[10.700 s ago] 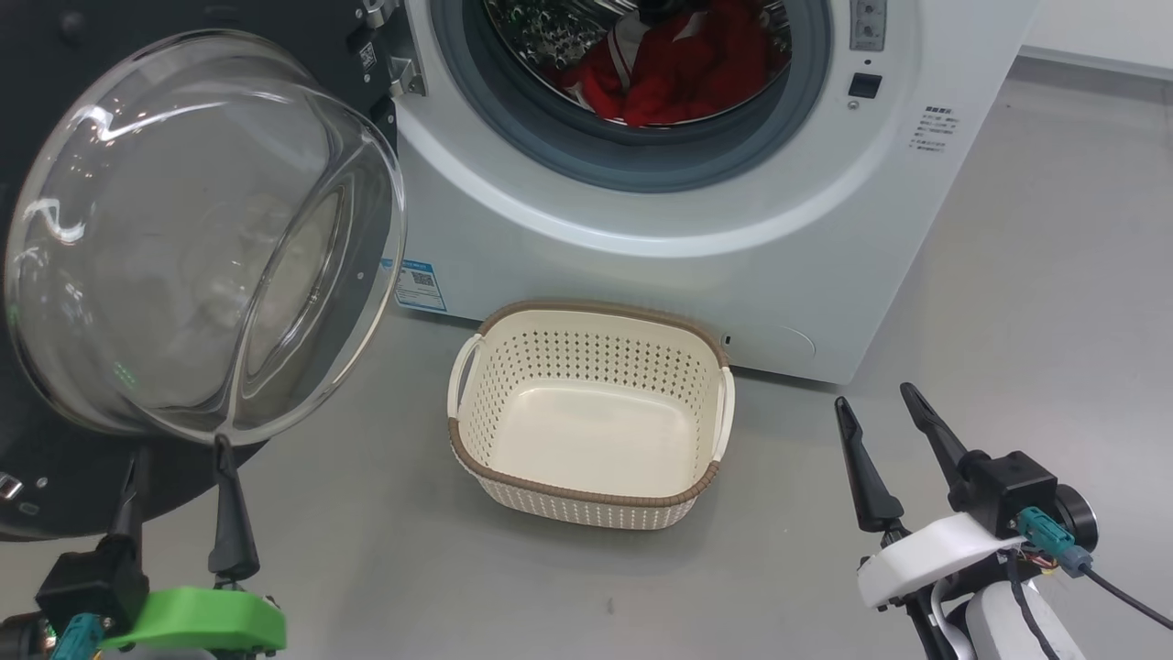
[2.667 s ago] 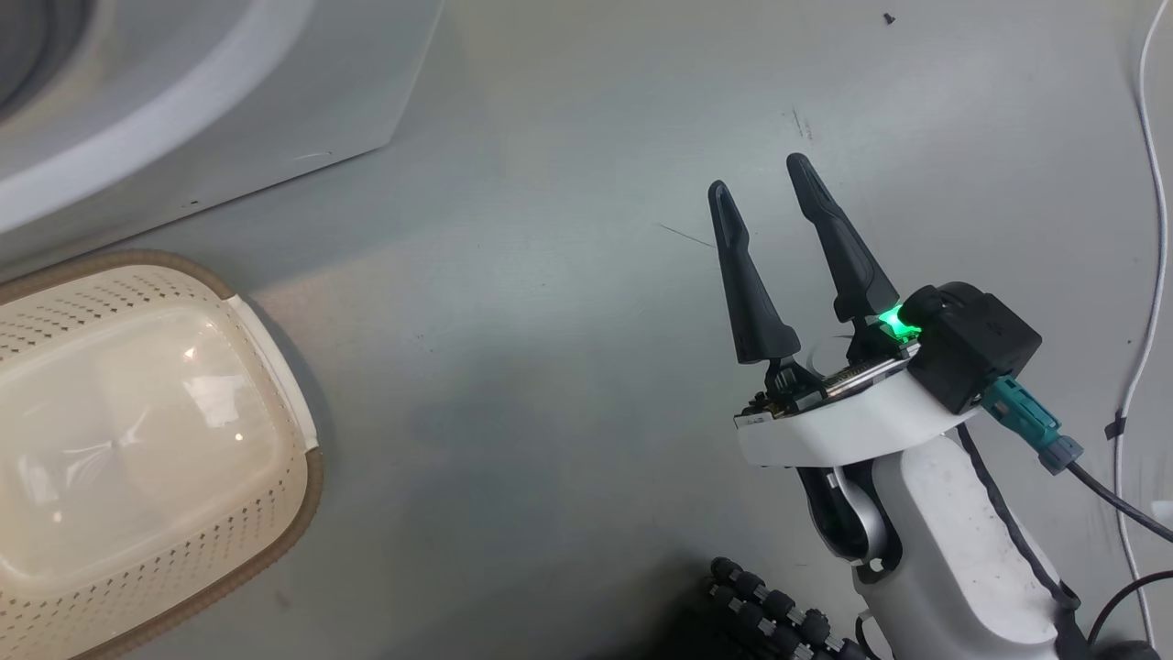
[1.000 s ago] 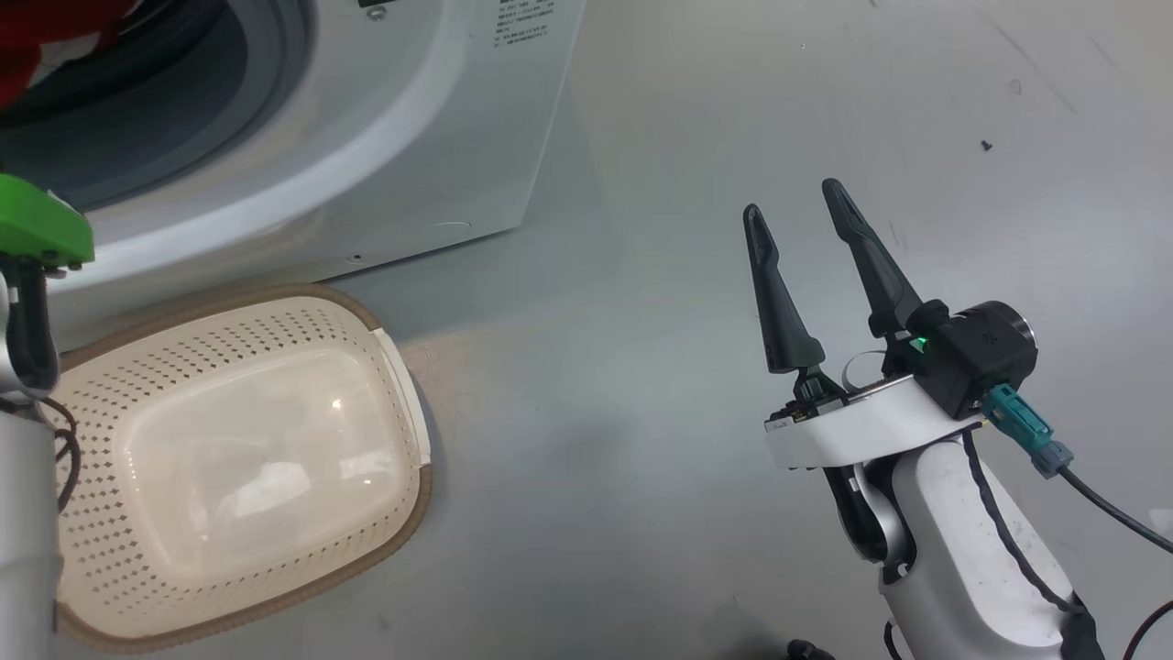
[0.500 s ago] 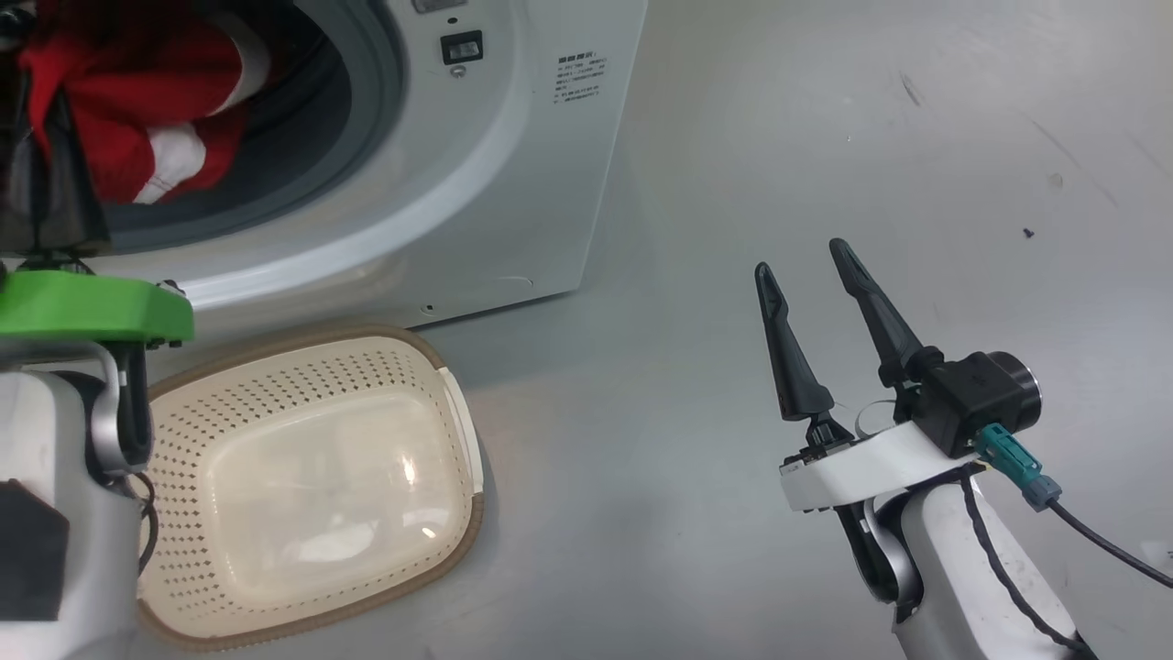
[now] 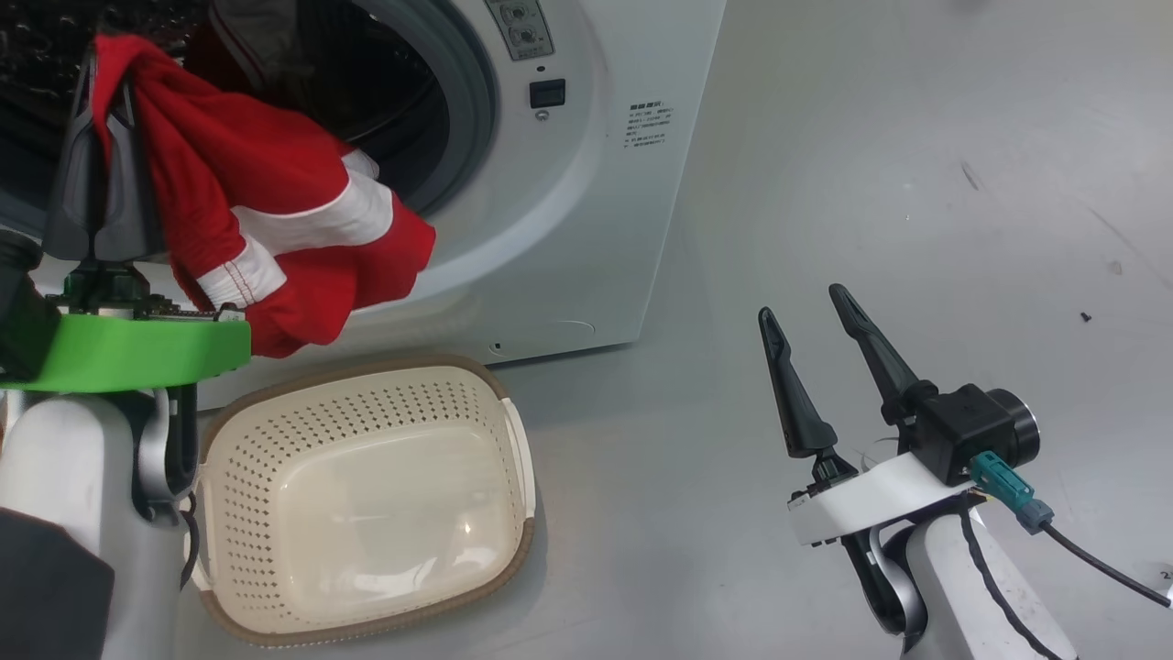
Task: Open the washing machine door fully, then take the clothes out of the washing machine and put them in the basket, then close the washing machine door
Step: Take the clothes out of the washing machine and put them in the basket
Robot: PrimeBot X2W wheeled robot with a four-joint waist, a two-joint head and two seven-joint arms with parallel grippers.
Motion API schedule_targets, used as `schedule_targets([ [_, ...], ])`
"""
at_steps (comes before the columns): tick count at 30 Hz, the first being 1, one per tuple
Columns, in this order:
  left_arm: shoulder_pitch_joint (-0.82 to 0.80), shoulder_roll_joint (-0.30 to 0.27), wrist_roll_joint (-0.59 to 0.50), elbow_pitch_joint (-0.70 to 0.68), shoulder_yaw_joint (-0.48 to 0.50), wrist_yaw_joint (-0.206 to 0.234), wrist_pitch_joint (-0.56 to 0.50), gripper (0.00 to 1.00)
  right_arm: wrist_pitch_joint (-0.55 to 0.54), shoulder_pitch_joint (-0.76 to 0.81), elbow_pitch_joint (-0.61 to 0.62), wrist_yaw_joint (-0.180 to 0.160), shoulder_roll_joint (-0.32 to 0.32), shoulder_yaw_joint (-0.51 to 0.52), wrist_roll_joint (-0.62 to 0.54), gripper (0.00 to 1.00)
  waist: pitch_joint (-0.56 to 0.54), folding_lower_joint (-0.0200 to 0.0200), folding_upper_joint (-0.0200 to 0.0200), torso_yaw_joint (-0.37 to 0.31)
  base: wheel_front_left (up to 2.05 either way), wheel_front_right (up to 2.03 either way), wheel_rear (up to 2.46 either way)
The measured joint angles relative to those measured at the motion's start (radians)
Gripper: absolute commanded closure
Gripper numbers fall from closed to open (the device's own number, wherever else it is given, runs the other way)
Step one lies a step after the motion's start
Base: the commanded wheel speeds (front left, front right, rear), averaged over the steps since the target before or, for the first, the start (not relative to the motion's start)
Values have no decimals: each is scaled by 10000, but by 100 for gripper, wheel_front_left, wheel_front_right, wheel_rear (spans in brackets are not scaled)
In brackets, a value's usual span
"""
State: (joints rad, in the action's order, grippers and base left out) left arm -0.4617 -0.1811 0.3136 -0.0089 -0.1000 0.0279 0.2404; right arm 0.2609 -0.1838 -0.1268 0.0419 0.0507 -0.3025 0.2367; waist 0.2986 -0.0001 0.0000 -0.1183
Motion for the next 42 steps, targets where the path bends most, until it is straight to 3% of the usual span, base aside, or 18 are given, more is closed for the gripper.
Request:
schedule_targets([
  [21,1329,146,-506,-2583,105,374,119,100,-2,439,-94,184,-2,127,-8,0,-775,0,0,524,0,0,0],
  [33,2742,495,-393,-2163,-242,470,-31,100,0,530,-84,276,-6,198,-98,0,-718,0,0,708,0,0,0],
  [42,3808,686,-105,-857,-616,472,-564,100,-2,520,130,311,-6,113,-201,0,-240,0,0,712,0,0,0],
])
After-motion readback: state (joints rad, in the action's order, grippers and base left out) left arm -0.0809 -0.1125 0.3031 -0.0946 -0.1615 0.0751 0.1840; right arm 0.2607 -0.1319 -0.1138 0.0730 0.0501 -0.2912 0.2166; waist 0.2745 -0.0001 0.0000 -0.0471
